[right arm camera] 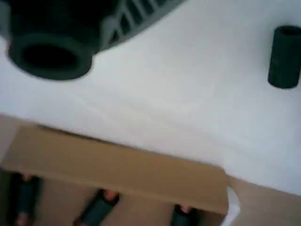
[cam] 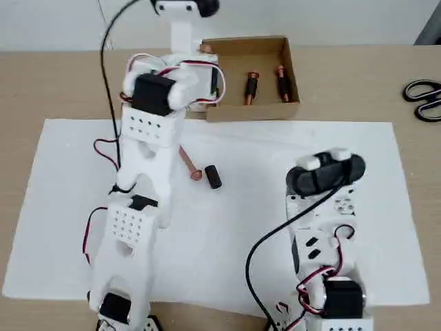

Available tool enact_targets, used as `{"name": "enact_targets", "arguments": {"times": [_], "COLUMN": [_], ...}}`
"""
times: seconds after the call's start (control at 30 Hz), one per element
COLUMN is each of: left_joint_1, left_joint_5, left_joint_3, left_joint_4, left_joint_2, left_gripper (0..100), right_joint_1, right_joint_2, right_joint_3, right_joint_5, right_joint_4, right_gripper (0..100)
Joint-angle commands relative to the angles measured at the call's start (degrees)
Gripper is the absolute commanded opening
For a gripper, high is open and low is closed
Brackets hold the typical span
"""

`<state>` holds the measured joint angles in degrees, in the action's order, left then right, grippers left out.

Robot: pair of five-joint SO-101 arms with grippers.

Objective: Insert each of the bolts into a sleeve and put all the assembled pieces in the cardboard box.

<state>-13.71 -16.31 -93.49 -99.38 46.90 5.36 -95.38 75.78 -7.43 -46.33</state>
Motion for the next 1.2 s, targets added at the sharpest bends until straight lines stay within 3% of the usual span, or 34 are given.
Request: {"name": "enact_targets", "arguments": {"times": [0.0,0.4,0.87,1.03,1.17], "left_joint_1": [2.37,2.20,-2.37,-2.55,-2.64], "left_joint_5": [0.35,0.44,0.18,0.09,-4.48], "left_joint_3": [-2.59,1.01,45.58,61.49,71.60], "left_joint_4": [-1.05,-1.14,-1.05,-0.97,2.64], "left_joint_2": [-5.10,-21.98,-62.68,-71.47,-72.35], "left_gripper": [1,1,1,1,1], "right_joint_1": [1.36,3.03,7.69,10.33,13.23], "right_joint_2": [-8.57,-7.87,-7.87,-7.87,-7.87], "right_joint_3": [7.38,14.77,17.41,18.90,18.55], "right_joint_5": [0.09,0.62,0.62,0.62,0.62], "right_joint_4": [7.78,9.98,9.98,9.98,9.98], "right_gripper": [0.4,0.5,0.5,0.5,0.5]}}
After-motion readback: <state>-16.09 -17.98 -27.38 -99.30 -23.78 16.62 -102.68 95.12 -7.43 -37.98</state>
